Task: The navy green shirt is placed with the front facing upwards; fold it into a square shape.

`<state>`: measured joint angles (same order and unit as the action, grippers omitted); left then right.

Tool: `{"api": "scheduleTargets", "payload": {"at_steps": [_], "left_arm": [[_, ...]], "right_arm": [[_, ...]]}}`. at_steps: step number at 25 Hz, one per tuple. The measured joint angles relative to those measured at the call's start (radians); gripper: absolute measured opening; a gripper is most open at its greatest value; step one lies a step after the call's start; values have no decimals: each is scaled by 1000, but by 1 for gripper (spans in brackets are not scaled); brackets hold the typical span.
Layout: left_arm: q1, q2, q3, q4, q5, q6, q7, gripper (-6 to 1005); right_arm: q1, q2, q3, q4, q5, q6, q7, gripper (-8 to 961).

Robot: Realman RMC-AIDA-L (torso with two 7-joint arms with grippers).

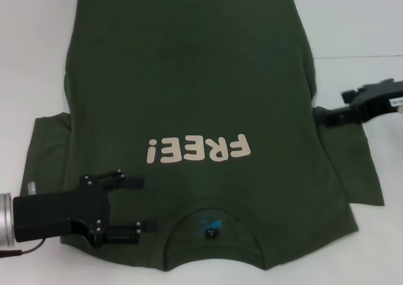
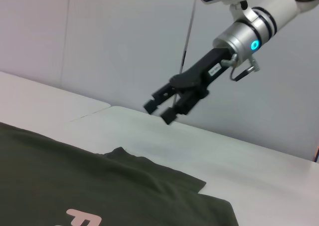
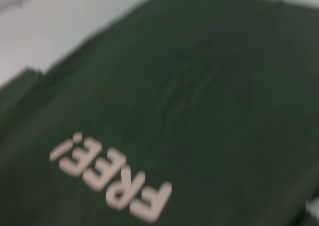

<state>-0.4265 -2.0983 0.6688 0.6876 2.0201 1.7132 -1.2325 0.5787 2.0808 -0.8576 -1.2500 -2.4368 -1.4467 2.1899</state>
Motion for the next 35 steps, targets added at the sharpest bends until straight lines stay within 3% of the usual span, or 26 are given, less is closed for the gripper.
{"api": "scheduleTargets", "payload": {"at_steps": [5,11,19,35], "left_arm": [[0,-2,0,-2,0,-6,-3,888],[-4,-10,0,1,0,-10,-5,888],[-4,-11,0,-3,0,-22,-5,888],[-6,-12,14,-5,0,-46,-5,888]], "right_arm": [[57,-7,37,-34,-217,-139,91,940],[87,7,-13,-87,-468,-198,135,940],[69,8,-23,-54,-490,-218,165,941],[81,12,-20,146,-475,-109,202,942]]}}
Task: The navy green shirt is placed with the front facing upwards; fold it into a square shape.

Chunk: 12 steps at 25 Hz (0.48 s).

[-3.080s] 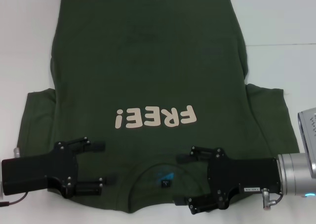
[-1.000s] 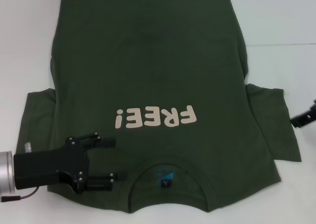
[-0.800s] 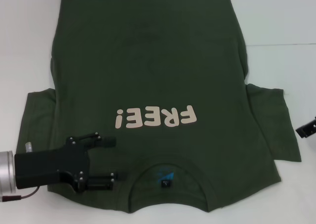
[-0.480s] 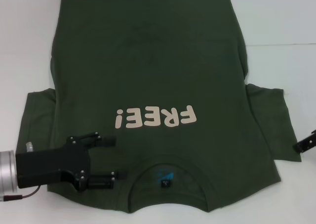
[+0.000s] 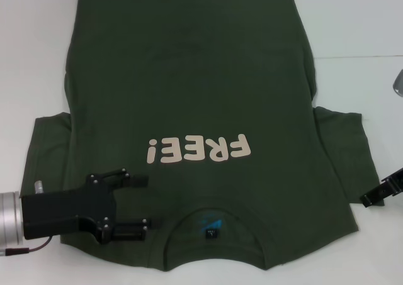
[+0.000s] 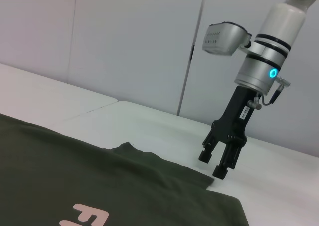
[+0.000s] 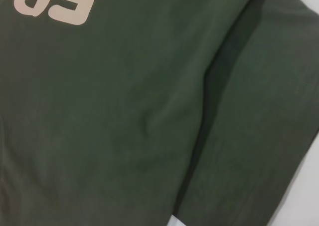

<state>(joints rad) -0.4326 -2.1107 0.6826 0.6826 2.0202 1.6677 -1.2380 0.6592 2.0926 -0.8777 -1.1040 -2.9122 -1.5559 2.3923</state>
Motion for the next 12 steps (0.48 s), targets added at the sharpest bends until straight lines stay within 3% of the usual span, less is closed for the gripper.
{"api": "scheduleTargets", "payload": {"at_steps": [12], "left_arm": [[1,0,0,-1,3,-5,0,887]], "right_arm": [[16,-3,-2,37,-2,31,51,910]]}}
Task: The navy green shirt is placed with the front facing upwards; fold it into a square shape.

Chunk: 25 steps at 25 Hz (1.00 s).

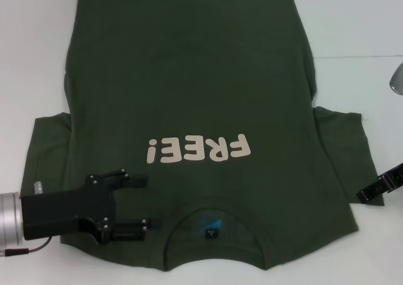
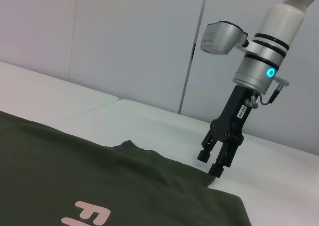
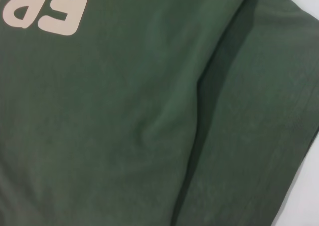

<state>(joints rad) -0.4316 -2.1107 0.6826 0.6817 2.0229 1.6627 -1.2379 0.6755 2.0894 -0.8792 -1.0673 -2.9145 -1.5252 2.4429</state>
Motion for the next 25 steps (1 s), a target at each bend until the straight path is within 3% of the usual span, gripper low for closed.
{"api": "scheduleTargets", "payload": {"at_steps": [25], "left_arm": [[-12,-4,0,-17,24,-43,-15,887]], "right_arm": [[10,-2,-12,15,1,-32,208,880]]}}
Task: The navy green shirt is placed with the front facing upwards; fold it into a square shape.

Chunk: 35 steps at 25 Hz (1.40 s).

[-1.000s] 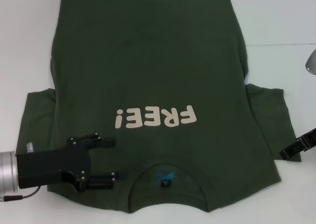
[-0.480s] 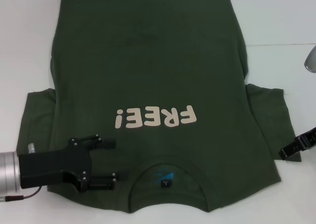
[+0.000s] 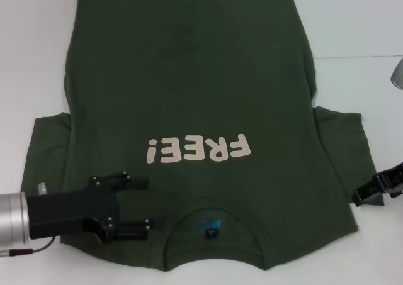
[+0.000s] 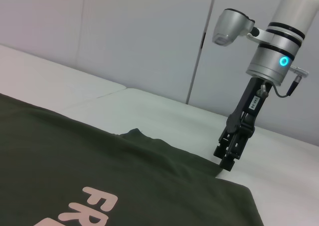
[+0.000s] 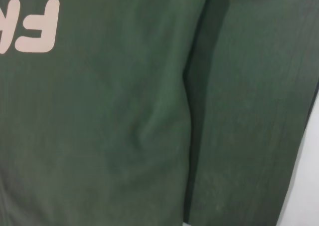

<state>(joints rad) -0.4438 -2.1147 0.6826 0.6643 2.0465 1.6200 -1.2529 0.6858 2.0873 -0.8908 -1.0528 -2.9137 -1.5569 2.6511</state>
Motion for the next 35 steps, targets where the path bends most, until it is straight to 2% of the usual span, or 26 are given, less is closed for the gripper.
{"api": "scheduleTargets", "payload": {"at_steps": [13,21,35], "left_arm": [[-4,2,0,-4,0,-3,0,887],[-4,2,0,-3,0,1,0,887],[-7,4,0,-6,0,-3,0,888]], "right_arm": [[7,0,-4,45,-5,20,26,876],[8,-3,-13,52,-6,36,23,744],[8,-9,-13,53,-16,54,27,733]]}}
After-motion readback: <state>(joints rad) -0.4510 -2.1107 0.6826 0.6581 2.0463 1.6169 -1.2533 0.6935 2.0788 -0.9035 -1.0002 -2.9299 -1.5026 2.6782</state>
